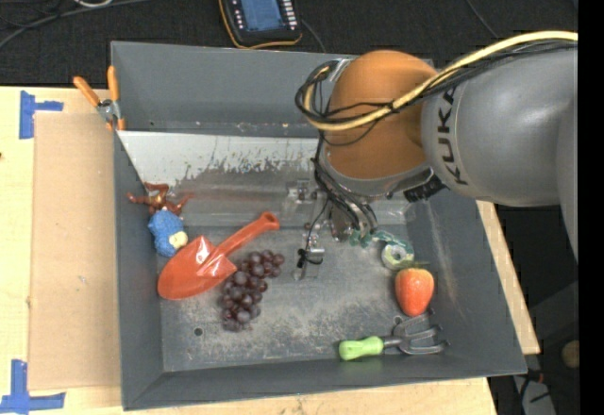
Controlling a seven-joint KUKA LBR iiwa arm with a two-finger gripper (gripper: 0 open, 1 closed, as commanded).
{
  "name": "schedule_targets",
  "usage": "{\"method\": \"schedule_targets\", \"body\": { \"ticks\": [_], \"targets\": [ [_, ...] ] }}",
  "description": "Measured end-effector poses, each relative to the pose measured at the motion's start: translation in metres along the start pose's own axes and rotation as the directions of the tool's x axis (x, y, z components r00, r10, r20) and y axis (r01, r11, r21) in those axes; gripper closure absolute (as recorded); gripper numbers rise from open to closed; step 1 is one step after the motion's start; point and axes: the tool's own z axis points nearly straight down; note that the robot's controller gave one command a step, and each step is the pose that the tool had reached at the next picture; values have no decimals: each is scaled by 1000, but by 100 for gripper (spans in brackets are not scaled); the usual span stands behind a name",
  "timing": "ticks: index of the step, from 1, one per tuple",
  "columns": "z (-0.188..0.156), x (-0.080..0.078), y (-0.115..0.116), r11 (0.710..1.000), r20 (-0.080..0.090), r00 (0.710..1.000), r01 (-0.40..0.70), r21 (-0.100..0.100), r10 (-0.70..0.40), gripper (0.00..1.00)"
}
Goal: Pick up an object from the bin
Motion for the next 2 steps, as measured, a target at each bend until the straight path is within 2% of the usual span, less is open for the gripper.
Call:
{"method": "schedule_targets", "body": {
  "ticks": [1,2],
  "targets": [
    [-5,-2,-1,1000,8,1000,-4,-1,4,0],
    [94,-12,29,897,8,897,442,2,-442,0]
  ]
}}
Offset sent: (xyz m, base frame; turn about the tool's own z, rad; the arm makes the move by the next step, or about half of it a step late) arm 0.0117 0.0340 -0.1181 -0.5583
